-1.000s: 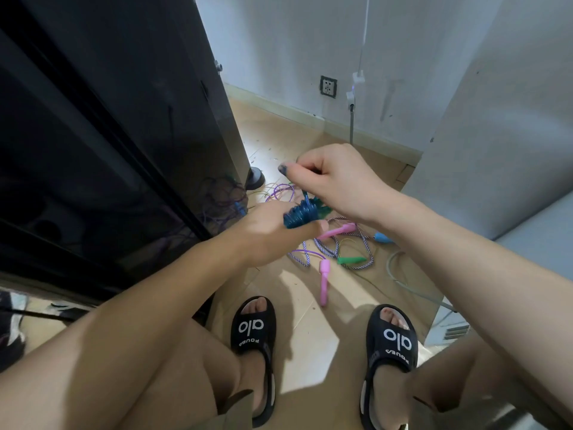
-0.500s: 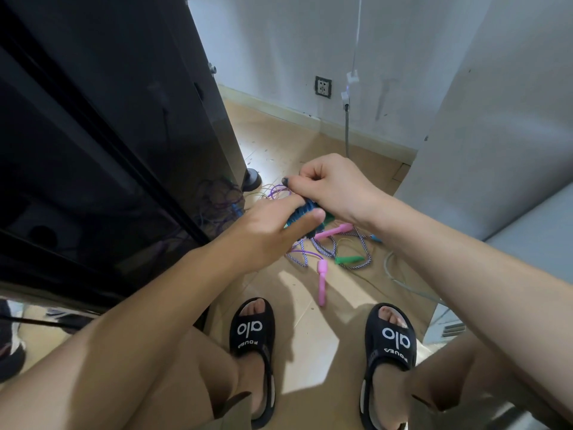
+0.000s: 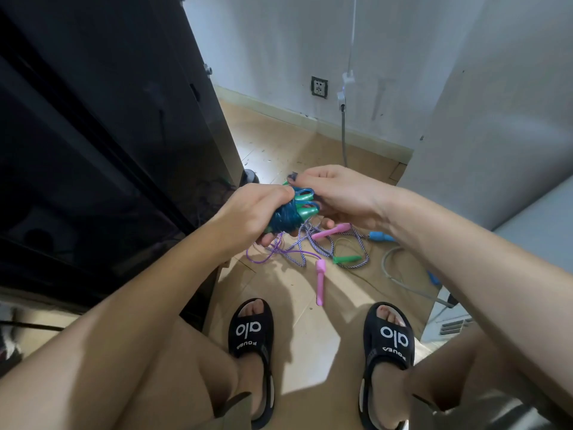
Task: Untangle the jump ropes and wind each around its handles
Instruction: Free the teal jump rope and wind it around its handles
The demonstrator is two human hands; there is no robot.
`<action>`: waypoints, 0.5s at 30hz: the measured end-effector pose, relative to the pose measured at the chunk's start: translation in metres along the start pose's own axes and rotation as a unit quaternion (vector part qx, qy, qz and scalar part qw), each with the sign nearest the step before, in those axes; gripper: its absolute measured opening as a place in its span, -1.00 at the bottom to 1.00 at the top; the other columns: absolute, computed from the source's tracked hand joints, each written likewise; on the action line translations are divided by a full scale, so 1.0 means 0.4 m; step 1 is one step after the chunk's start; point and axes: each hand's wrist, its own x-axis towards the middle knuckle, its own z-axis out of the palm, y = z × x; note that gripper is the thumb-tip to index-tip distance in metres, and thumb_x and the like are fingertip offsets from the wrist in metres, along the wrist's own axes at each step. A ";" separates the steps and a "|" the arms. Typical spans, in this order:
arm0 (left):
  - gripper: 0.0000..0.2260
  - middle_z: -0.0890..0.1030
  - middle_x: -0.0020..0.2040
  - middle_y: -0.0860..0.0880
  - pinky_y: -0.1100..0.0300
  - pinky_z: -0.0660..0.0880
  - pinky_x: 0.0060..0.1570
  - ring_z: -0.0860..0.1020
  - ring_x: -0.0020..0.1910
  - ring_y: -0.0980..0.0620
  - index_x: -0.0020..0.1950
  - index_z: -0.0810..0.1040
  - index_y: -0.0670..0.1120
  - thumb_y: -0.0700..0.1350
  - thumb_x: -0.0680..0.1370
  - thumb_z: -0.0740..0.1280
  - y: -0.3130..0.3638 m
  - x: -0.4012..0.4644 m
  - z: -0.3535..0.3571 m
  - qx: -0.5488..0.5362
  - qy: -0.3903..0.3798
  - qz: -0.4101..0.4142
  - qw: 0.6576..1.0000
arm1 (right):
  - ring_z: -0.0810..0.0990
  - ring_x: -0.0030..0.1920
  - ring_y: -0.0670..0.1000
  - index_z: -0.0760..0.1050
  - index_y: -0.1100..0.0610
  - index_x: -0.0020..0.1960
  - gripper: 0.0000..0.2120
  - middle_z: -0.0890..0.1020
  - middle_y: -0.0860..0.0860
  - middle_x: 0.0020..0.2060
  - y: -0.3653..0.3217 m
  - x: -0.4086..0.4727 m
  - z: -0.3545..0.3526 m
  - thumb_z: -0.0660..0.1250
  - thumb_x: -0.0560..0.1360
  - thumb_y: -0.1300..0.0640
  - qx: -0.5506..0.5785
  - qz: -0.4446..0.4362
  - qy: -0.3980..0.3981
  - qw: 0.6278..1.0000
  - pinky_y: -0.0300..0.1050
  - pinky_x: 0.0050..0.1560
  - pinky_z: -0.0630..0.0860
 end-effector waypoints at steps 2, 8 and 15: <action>-0.61 0.60 -0.41 -0.07 0.29 0.36 -0.48 0.41 -0.52 0.08 -0.04 0.57 -0.31 -0.06 0.72 0.11 -0.007 0.009 -0.014 -0.013 -0.023 -0.028 0.999 | 0.18 -0.47 -0.01 0.34 0.03 -0.27 -0.66 0.25 0.01 -0.45 0.002 0.002 -0.003 0.23 0.65 -0.04 0.047 0.000 0.001 0.999 -0.23 -0.54 0.33; -0.65 0.64 -0.11 -0.35 0.03 0.43 -0.24 0.57 -0.32 -0.01 0.04 0.53 -0.29 -0.02 0.69 0.16 -0.041 0.028 -0.041 -0.055 -0.027 -0.062 0.996 | 0.16 -0.43 0.02 0.33 0.04 -0.27 -0.66 0.28 0.02 -0.44 0.002 0.001 -0.009 0.25 0.65 -0.01 0.096 -0.007 0.002 0.995 -0.23 -0.51 0.36; -0.79 0.57 -0.11 -0.33 0.11 0.44 -0.39 0.53 -0.33 -0.09 0.04 0.51 -0.21 -0.18 0.68 0.11 -0.039 0.040 -0.035 -0.091 -0.024 -0.039 0.995 | 0.13 -0.55 -0.04 0.36 0.06 -0.32 -0.61 0.23 0.02 -0.52 0.002 -0.002 -0.002 0.23 0.66 -0.01 0.073 -0.027 0.015 0.997 -0.23 -0.52 0.33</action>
